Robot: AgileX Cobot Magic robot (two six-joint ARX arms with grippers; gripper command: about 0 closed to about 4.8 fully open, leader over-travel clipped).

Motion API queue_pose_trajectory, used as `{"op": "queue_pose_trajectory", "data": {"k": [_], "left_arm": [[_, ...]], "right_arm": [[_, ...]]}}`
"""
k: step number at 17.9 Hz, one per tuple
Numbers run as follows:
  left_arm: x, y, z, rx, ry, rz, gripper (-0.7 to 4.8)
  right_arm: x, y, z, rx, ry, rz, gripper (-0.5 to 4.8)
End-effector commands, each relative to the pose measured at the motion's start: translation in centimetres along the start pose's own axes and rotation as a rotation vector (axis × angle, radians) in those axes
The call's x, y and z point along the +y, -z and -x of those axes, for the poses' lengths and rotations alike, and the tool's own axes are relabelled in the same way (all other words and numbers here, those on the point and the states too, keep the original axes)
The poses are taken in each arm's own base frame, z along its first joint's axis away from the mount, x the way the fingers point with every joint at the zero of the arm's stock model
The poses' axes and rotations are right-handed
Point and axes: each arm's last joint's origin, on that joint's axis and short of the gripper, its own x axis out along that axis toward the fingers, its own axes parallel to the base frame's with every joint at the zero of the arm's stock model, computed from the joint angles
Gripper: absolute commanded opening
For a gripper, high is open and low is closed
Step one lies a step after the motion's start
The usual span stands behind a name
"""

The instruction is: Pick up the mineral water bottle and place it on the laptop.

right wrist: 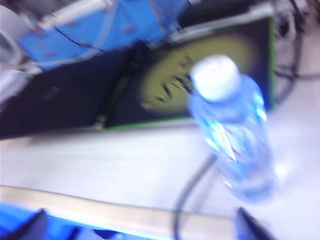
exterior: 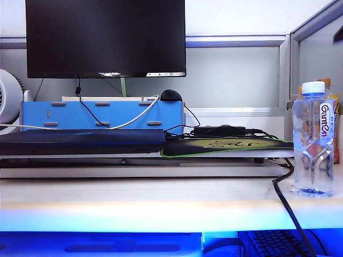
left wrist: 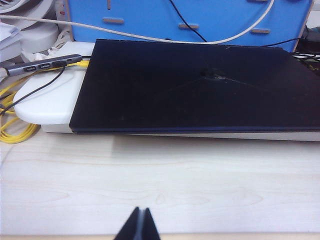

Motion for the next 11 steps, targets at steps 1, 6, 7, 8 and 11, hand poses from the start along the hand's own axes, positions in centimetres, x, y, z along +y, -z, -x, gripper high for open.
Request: {"op": "queue_pose_trajectory", "data": {"k": [1,6,7,8,11], "left_arm": [[0.0,-0.1,0.0,-0.011,0.001,-0.001,-0.02],[0.0,-0.1,0.0,-0.011,0.002,-0.002,-0.02],[0.0,-0.1,0.0,-0.011,0.002,-0.002,-0.02],[0.0,-0.1,0.0,-0.011,0.002,-0.002,-0.02],[0.0,-0.1,0.0,-0.011,0.002,-0.002,-0.02]], "right_arm": [[-0.6,0.2,-0.2,-0.039,0.137,0.054,4.79],[-1.2,0.1,-1.1,-0.011,0.232,0.100,4.79],[-1.4,0.1,-1.6,0.014,0.225,0.113,4.79],[-1.5,0.1,-2.1,0.032,0.214,0.123,4.79],[-1.4,0.4,-4.1,0.098,0.160,0.171,4.79]]}}
